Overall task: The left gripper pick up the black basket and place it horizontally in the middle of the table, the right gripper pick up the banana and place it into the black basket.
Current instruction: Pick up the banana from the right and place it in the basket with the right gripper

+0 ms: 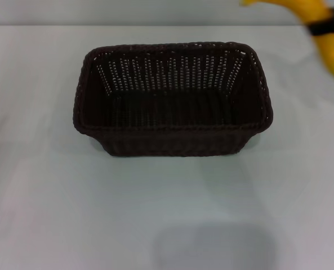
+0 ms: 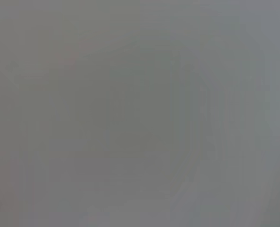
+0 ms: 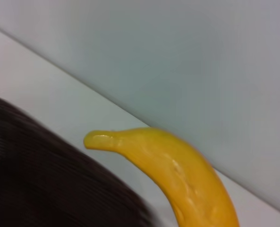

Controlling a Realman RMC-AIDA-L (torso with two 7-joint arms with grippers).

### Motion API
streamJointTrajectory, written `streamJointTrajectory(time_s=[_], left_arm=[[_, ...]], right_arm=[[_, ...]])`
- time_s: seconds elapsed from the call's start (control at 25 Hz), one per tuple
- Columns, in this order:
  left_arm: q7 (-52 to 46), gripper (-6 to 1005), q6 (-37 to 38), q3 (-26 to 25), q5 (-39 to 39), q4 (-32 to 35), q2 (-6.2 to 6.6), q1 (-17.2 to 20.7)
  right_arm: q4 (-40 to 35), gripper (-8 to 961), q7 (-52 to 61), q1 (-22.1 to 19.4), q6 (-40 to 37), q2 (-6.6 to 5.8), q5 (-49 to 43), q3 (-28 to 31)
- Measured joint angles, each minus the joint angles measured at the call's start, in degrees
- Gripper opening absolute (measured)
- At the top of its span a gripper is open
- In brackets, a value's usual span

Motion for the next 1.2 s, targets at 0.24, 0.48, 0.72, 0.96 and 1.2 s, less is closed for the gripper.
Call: streamJointTrajectory(time_s=[0.24,0.48,0.72,0.96,1.2], left_arm=[[1.4,724,0.1,0.0,0.0,-0.1,-1.63,0.4],[1.8,724,1.8,0.0,0.1,-1.9,-2.02,0.4],[3.1,724,2.0,0.0,1.0,-2.1,-1.80,0.0],[3.3,724,1.8,0.0,1.5,-2.3,-1.42,-0.6],[5.9,724,1.9,-0.2,1.5,-2.2,-1.21,-0.7]], right_arm=[[-0.8,487,-7.7,-2.0,-4.4,-0.03,21.8,-8.0],[-6.8,507,-13.3,-2.3,-10.2,0.02,27.1,-14.1],[-16.8,548,-22.1,-0.9,-18.1,0.20,34.9,-20.7],[-18.2,589,-30.2,-3.7,-20.1,0.23,44.1,-22.1],[-18.6,683,-42.2,-10.9,-21.9,-0.01,51.5,-16.4]])
